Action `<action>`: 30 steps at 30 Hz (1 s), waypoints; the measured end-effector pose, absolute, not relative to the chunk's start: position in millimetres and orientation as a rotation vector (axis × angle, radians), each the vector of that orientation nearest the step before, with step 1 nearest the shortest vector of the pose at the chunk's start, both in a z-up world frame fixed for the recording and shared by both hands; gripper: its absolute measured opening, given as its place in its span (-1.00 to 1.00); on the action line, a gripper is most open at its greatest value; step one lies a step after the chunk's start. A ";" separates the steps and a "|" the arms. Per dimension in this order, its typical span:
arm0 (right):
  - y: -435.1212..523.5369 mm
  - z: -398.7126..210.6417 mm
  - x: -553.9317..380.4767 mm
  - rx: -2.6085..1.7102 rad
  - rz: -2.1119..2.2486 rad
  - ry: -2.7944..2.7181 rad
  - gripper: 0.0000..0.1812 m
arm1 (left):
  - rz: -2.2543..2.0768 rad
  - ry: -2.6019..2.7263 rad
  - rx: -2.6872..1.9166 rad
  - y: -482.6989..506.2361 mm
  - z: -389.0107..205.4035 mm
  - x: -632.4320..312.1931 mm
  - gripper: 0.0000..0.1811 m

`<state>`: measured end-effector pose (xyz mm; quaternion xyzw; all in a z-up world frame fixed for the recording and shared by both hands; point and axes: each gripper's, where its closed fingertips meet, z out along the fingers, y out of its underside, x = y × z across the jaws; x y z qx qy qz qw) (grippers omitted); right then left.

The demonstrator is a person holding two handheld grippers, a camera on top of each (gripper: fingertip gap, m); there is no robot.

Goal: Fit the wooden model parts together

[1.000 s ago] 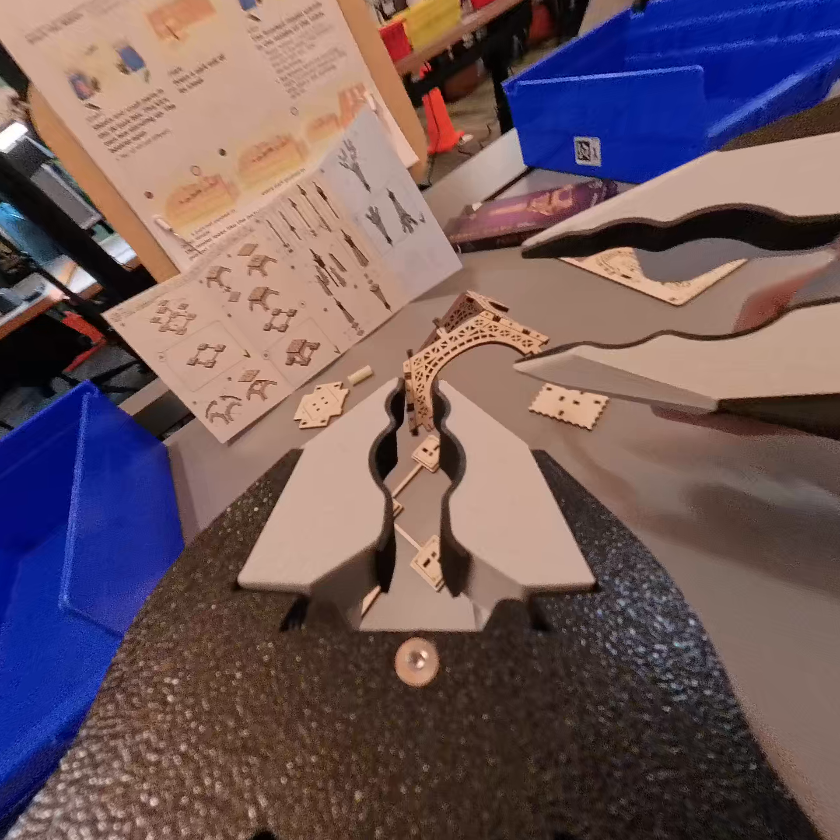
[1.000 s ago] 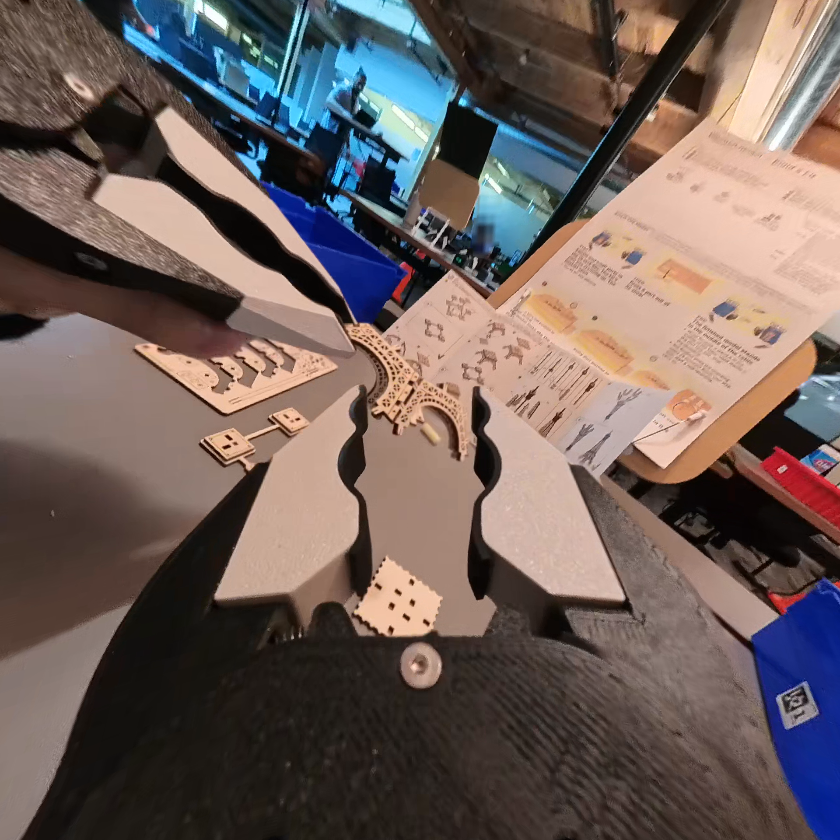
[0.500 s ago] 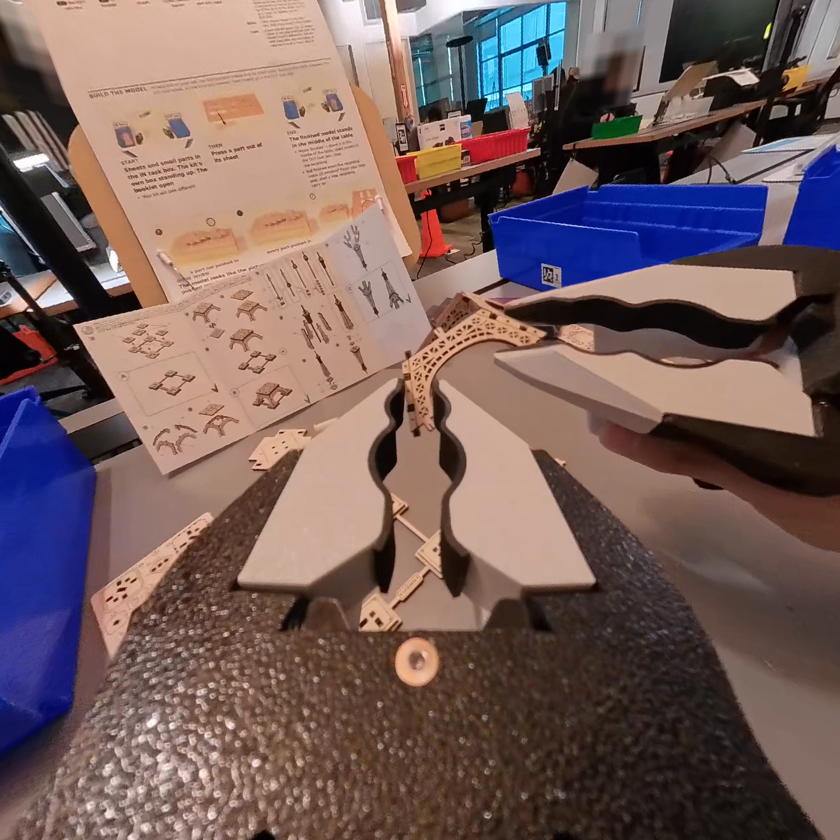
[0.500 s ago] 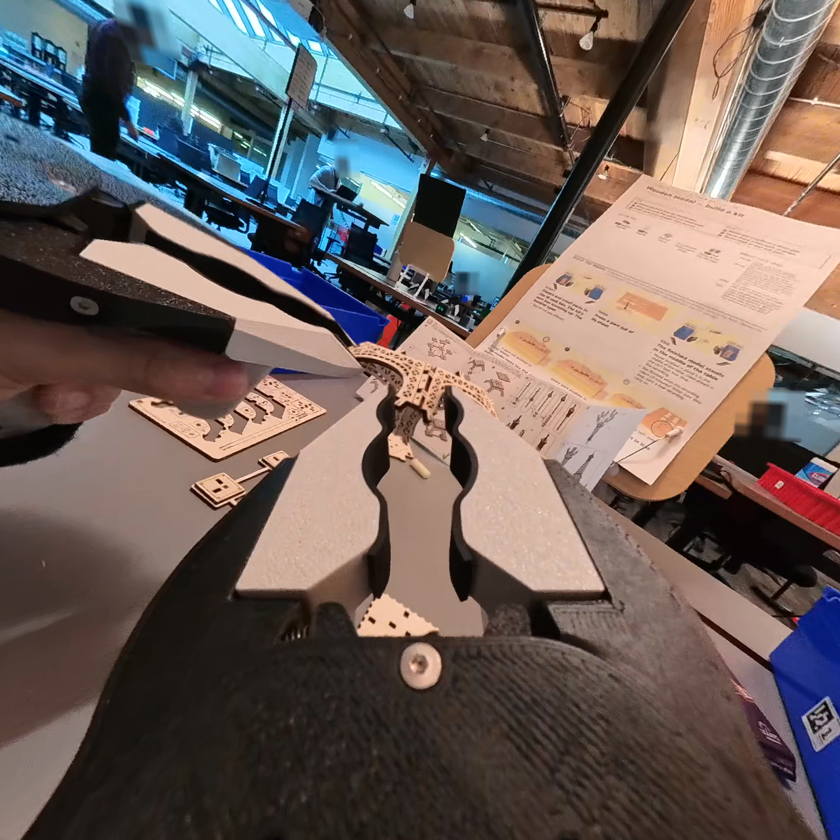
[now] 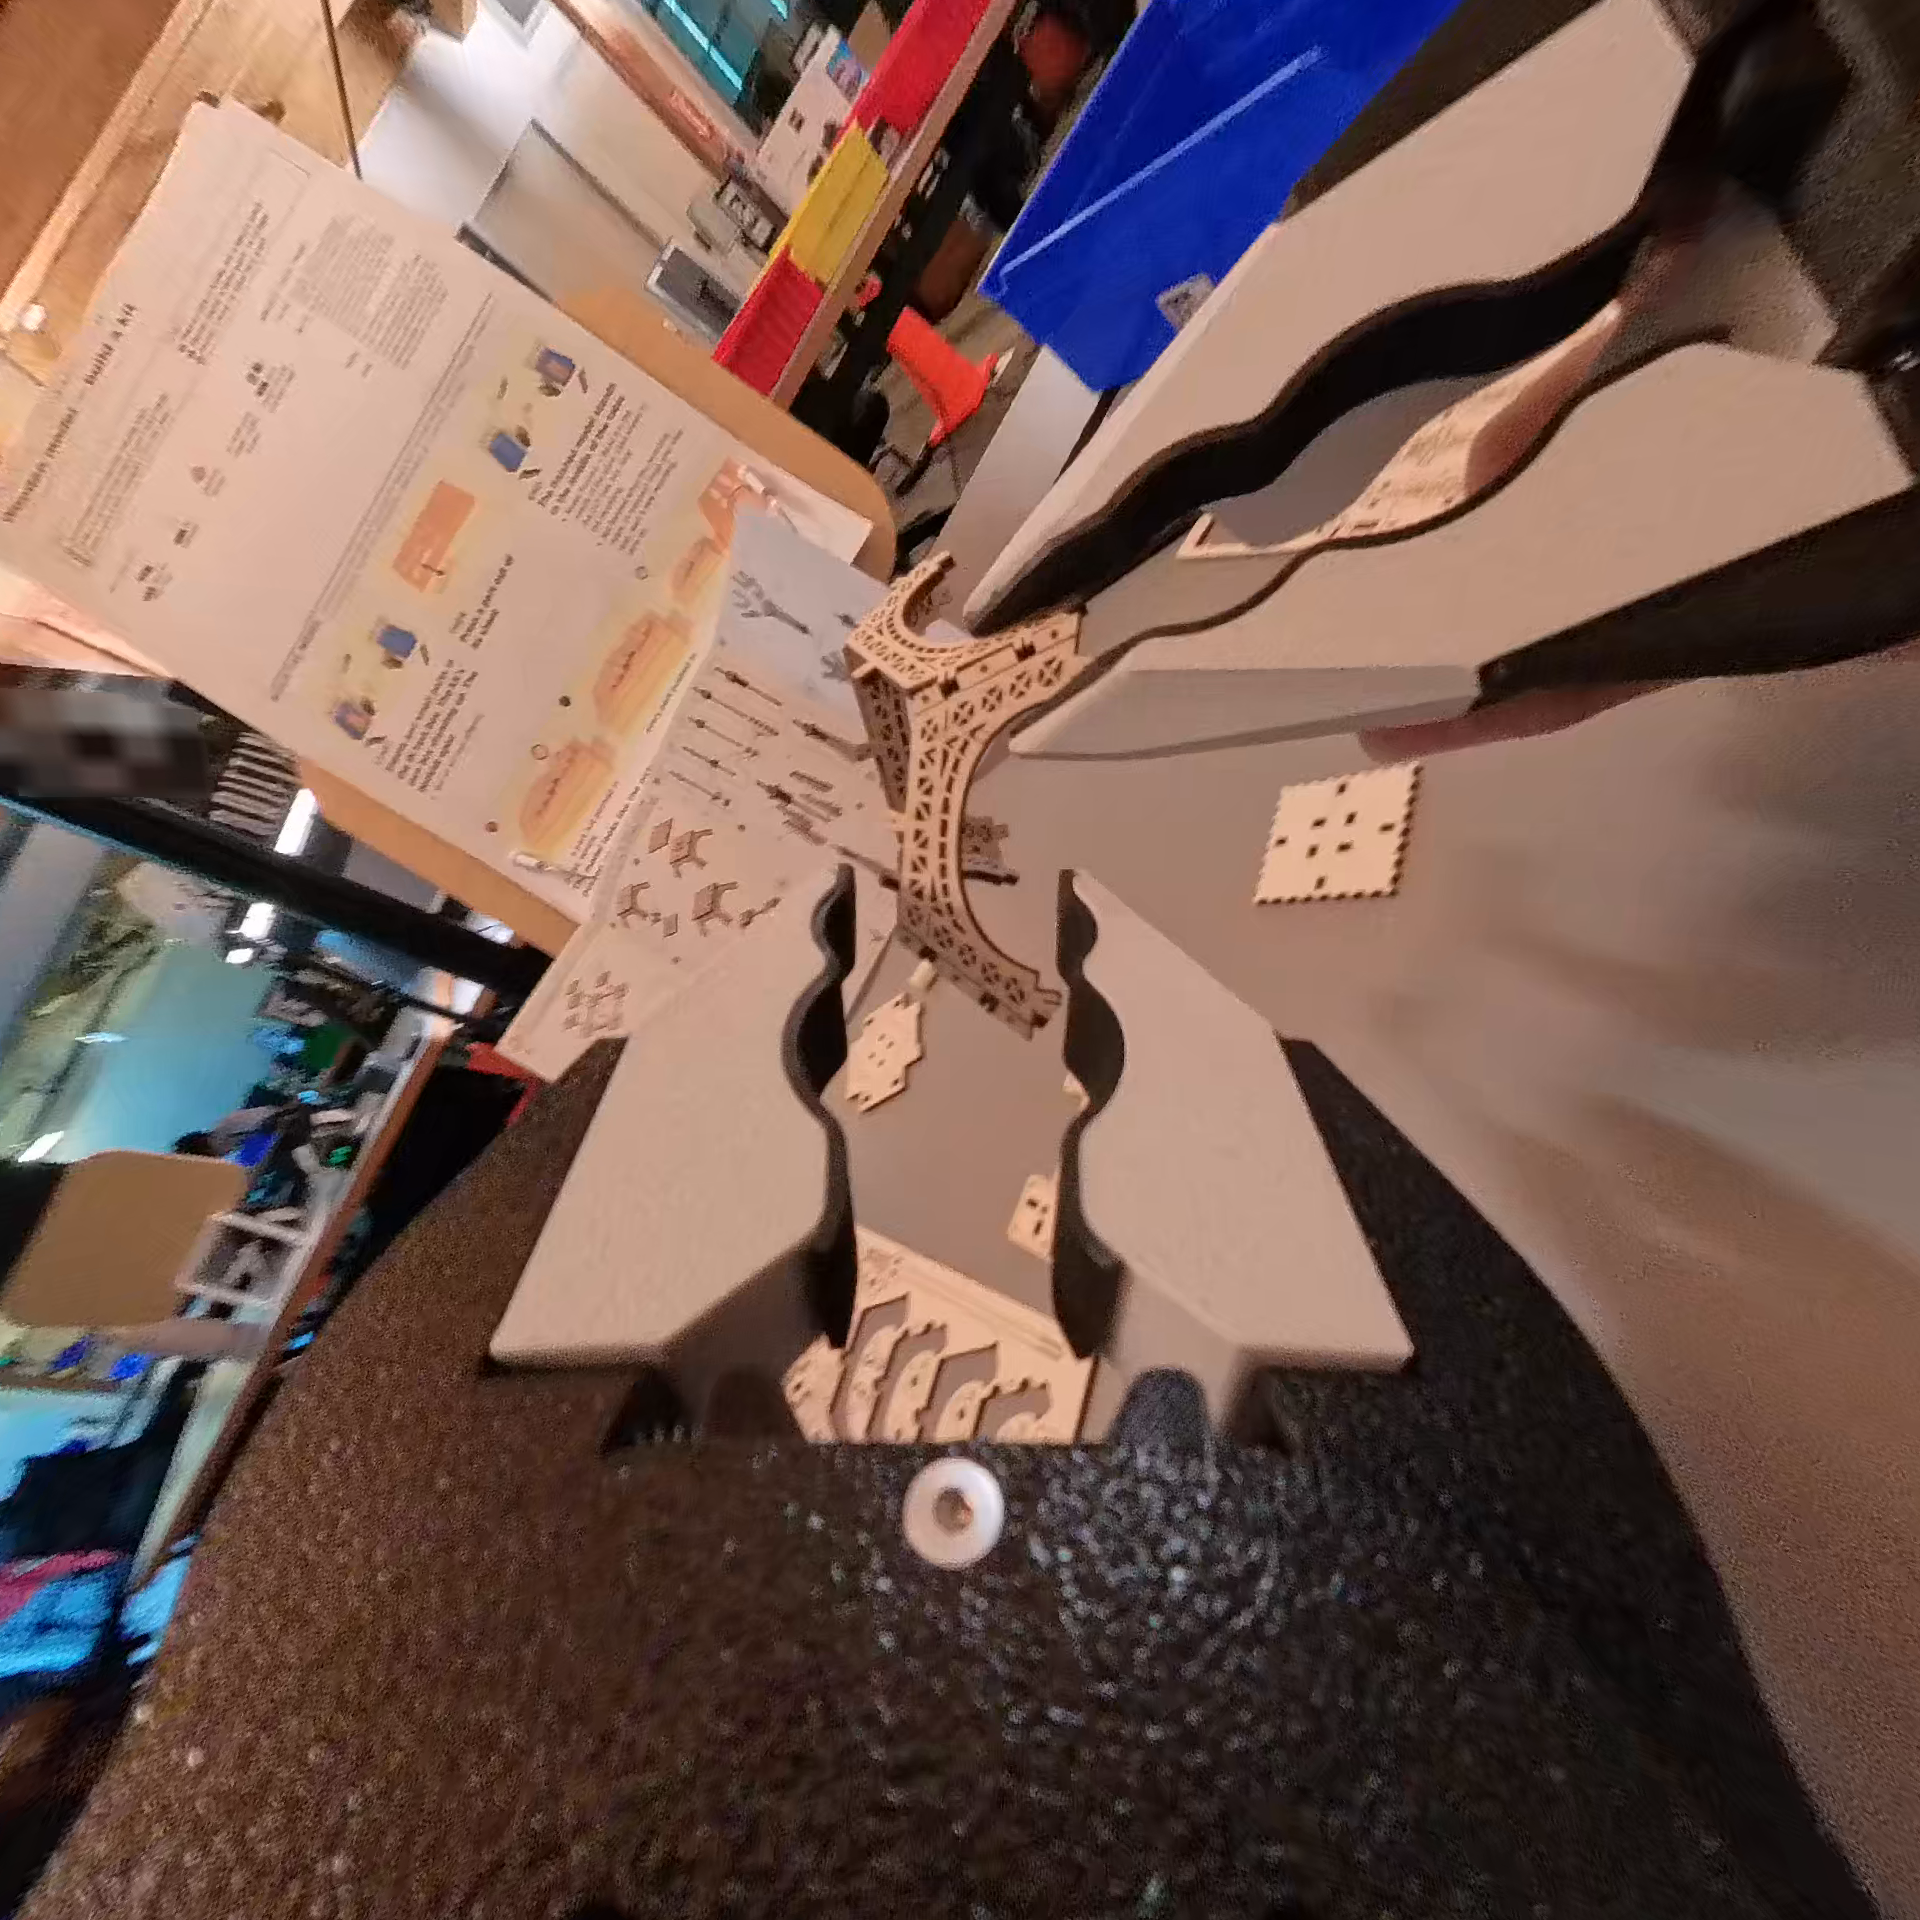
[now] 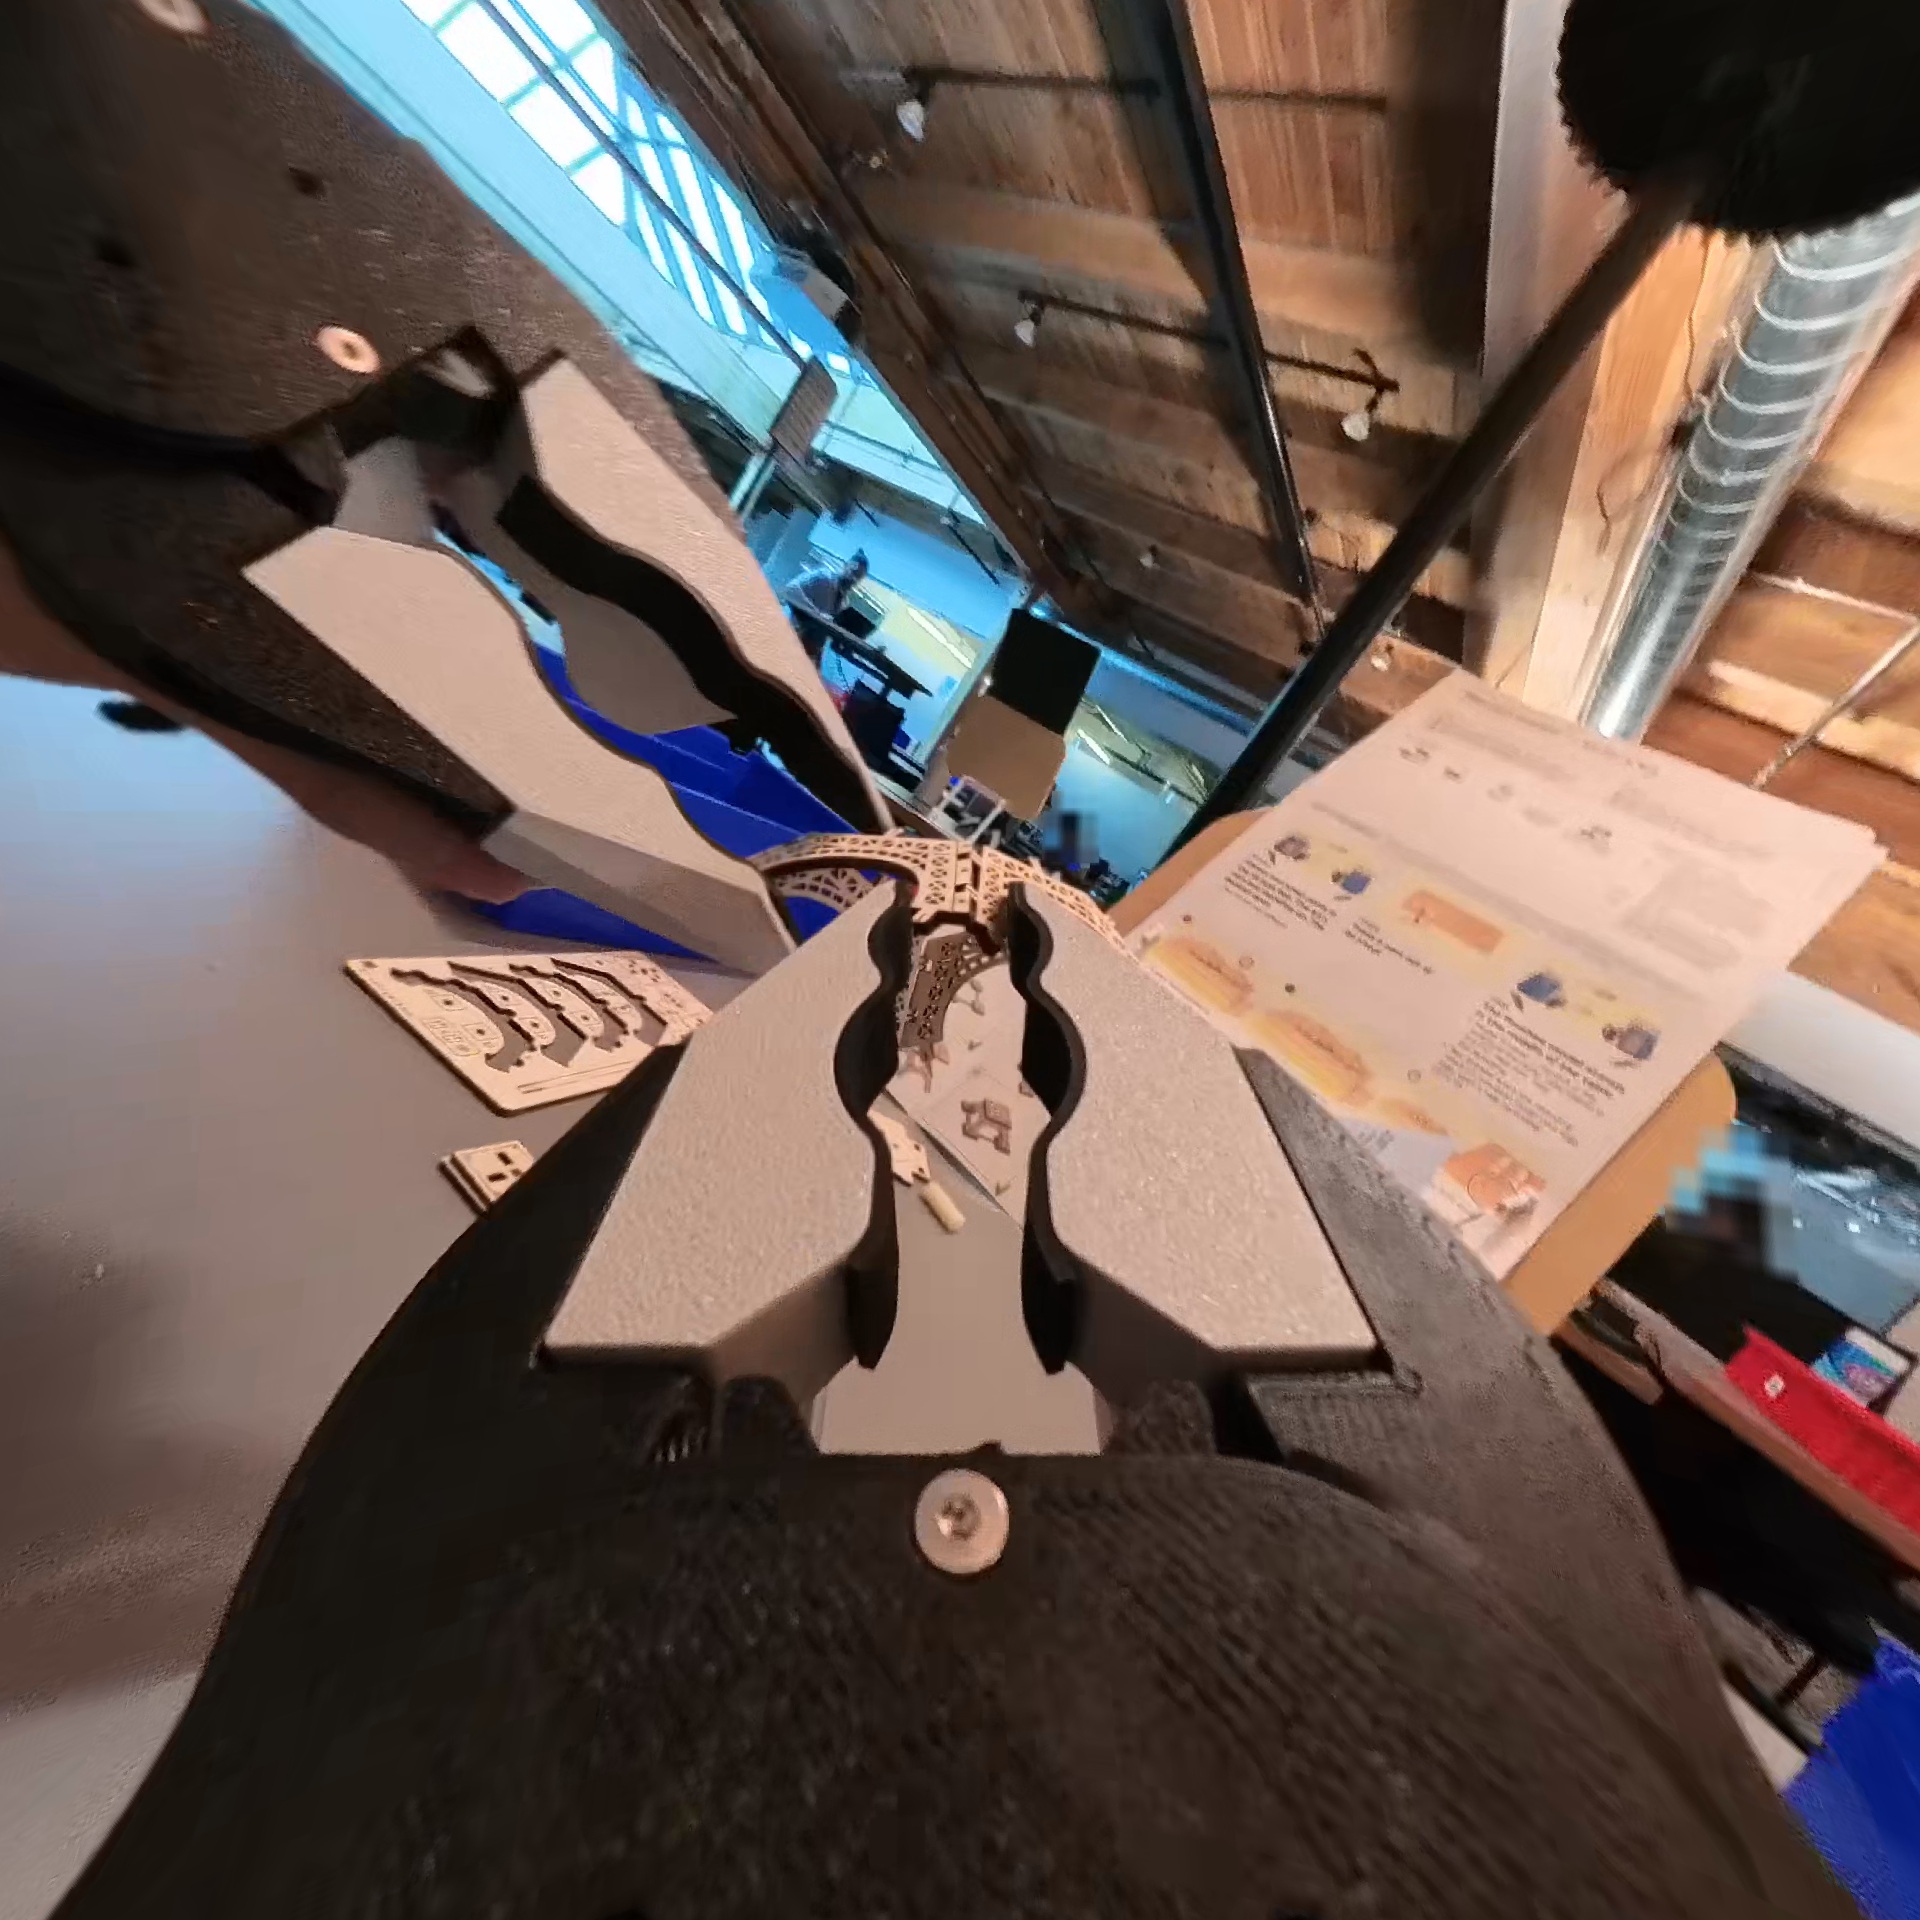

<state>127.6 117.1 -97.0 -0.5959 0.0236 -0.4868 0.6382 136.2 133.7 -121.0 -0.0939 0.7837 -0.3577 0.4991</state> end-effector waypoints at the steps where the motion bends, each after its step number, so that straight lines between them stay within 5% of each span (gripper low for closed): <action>1: 118.3 -97.0 125.9 -1.360 -1.125 0.043 -0.83 | -0.826 1.886 -0.222 135.7 -119.2 136.1 -0.63; 8: 121.3 -90.3 112.1 -1.301 -1.165 -0.039 -0.83 | -0.818 1.815 -0.101 129.5 -100.2 123.3 -0.85; 20: 122.4 -90.5 106.8 -1.293 -1.165 -0.077 -0.82 | -0.780 1.808 -0.083 127.9 -99.0 122.1 -0.91; 30: 101.4 -66.7 97.8 -1.115 -0.769 -0.048 -0.57 | -0.311 1.310 0.380 125.8 -73.6 113.6 -0.91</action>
